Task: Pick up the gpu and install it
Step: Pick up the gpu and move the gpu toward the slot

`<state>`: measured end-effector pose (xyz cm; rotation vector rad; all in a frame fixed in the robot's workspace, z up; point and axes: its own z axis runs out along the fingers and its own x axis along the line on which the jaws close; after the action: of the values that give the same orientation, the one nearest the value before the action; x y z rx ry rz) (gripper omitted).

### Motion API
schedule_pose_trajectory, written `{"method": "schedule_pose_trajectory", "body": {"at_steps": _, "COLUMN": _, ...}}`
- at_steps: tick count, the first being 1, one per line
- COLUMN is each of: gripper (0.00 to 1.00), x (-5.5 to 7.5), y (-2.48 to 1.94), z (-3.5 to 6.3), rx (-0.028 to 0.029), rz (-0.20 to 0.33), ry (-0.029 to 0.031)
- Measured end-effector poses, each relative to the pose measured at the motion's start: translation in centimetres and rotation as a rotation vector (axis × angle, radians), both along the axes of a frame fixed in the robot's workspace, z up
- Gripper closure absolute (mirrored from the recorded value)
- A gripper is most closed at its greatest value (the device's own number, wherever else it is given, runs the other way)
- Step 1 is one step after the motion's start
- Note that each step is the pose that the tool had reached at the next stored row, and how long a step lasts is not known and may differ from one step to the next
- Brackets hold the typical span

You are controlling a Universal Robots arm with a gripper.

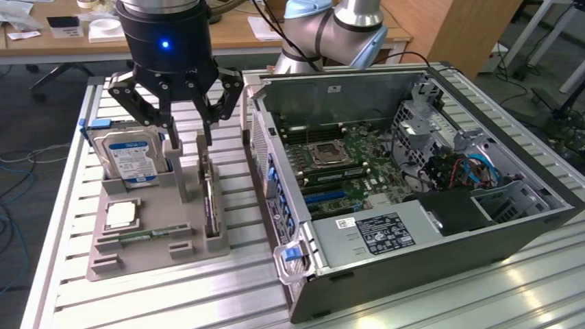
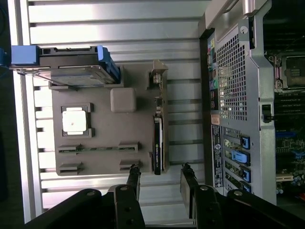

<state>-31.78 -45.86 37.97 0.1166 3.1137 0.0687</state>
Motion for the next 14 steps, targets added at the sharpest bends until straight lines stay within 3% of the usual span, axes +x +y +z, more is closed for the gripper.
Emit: {"method": "schedule_pose_trajectory", "body": {"at_steps": 14, "gripper": 0.53, "x": 0.00, "y": 0.00, "z": -0.39, "rx": 0.0000, "rz": 0.000, "ry": 0.0000}}
